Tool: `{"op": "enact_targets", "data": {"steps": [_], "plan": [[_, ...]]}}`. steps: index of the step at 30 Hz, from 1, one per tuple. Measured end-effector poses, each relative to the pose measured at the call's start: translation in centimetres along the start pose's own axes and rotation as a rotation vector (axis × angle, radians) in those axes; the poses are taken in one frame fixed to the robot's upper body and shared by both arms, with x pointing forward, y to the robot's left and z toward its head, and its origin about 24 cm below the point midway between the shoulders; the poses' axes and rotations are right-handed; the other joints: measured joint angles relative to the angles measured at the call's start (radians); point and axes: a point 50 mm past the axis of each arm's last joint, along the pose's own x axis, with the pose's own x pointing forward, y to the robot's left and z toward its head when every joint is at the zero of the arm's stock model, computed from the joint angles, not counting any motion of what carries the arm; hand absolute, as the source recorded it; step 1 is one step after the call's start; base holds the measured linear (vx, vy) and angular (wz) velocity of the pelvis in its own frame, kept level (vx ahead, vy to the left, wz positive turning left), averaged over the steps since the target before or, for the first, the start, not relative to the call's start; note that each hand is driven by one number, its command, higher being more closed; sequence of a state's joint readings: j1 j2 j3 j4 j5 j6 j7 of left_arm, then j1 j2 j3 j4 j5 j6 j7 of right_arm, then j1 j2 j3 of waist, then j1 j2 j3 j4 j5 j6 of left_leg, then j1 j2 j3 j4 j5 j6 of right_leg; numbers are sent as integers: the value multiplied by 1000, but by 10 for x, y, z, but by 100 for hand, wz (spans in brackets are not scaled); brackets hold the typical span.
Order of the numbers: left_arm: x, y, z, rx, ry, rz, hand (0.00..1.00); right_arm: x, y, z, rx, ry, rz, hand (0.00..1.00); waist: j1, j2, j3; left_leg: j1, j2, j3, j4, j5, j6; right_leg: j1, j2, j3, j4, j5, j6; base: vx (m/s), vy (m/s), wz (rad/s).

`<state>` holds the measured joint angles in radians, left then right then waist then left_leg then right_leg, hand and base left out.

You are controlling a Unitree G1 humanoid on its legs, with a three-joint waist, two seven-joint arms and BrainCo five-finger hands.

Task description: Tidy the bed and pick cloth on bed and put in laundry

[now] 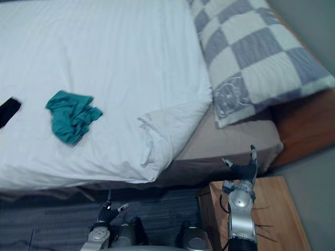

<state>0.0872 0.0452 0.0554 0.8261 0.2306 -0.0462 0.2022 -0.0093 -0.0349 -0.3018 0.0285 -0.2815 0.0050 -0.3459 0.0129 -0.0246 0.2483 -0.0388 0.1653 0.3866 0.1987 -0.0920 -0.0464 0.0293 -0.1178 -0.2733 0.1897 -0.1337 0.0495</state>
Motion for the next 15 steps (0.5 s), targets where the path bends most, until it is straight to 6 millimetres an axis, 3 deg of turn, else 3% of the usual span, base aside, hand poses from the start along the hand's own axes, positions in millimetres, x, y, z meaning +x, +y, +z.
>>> {"op": "enact_targets", "data": {"steps": [3,5,6,8,11,12,15], "plan": [[2,0,5,34,-23,-21,0,25,4,40,-14,-163,2,0,3,4,3,-39,-30,-26,-49,40,13,-27,-7,-2,-37,28,10,-7,54,33],[5,2,13,44,-45,-31,0,38,27,89,-11,-348,75,0,4,12,45,-58,-37,-25,-90,75,19,-56,-3,11,-64,64,2,-72,61,-2],[6,2,15,52,-57,-33,0,39,34,101,-10,-395,100,0,5,12,57,-59,-40,-23,-97,80,21,-58,-4,18,-69,66,5,-115,45,-12],[9,1,26,74,-90,-42,0,37,66,145,-51,-577,219,0,13,29,94,-73,-42,-19,-115,100,22,-81,0,33,-83,88,3,-107,30,-13],[12,0,38,73,-126,-40,0,24,97,175,-95,-715,361,0,38,55,134,-105,-44,-22,-129,125,27,-115,11,41,-90,107,-5,-96,19,1],[14,0,45,76,-145,-38,0,20,109,181,-117,-740,414,0,58,63,159,-112,-44,-26,-129,133,28,-120,13,41,-89,108,-6,-93,33,9],[16,1,54,74,-176,-22,0,14,131,184,-172,-760,509,0,63,75,187,-154,-43,-44,-129,152,33,-152,19,32,-88,113,-7,-87,2,16]]}}
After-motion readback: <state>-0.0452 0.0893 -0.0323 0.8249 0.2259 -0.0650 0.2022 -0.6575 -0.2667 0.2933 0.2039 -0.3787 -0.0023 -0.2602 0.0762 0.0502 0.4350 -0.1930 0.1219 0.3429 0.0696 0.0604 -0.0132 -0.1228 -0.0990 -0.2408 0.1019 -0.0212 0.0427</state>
